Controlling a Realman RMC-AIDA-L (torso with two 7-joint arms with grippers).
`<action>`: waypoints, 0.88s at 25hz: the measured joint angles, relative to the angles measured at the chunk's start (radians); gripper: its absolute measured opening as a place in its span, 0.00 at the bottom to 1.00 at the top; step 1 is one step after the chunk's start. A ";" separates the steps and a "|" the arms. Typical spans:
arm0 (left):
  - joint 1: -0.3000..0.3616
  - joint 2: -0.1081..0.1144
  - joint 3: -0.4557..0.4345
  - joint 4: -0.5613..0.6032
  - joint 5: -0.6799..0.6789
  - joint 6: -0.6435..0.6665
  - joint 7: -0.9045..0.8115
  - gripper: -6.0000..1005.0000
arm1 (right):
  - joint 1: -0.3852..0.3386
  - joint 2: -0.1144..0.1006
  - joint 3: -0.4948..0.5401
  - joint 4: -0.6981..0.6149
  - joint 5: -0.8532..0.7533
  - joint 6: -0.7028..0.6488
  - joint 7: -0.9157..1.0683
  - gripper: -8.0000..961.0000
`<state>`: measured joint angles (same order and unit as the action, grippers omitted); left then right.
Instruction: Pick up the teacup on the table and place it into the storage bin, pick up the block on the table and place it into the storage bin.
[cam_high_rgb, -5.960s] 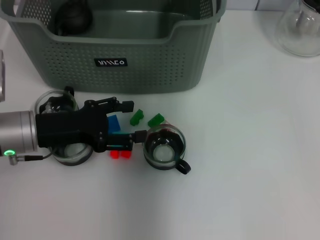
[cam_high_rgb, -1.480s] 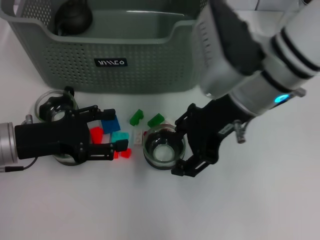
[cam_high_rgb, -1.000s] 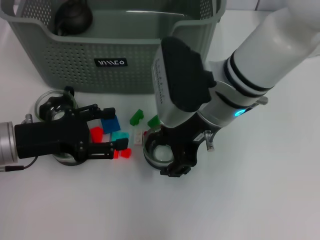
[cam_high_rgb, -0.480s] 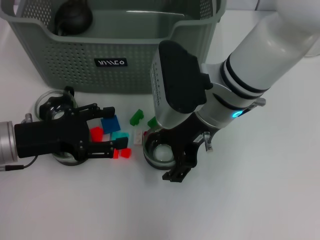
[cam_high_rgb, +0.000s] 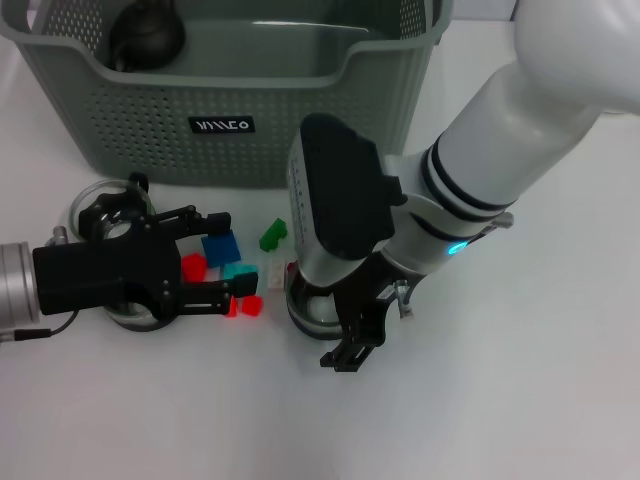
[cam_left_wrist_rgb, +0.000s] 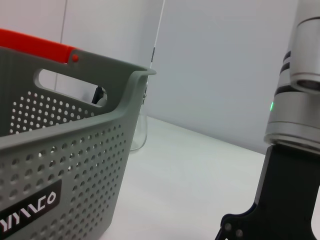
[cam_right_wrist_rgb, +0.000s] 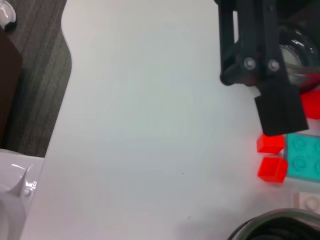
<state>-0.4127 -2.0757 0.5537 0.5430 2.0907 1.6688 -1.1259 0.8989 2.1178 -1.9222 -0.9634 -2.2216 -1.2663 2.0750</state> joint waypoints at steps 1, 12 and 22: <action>0.000 0.000 0.000 -0.001 0.000 0.000 0.000 0.88 | 0.000 0.001 -0.009 0.002 0.000 0.008 0.000 0.92; 0.002 -0.001 0.000 -0.002 0.000 -0.002 0.002 0.88 | 0.000 0.000 -0.041 0.006 0.001 0.038 0.023 0.69; 0.003 -0.001 -0.001 0.000 0.000 -0.001 0.002 0.88 | -0.013 -0.010 -0.017 -0.035 -0.001 0.005 0.060 0.29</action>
<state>-0.4095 -2.0770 0.5524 0.5430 2.0908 1.6675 -1.1243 0.8859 2.1078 -1.9390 -0.9987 -2.2223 -1.2608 2.1345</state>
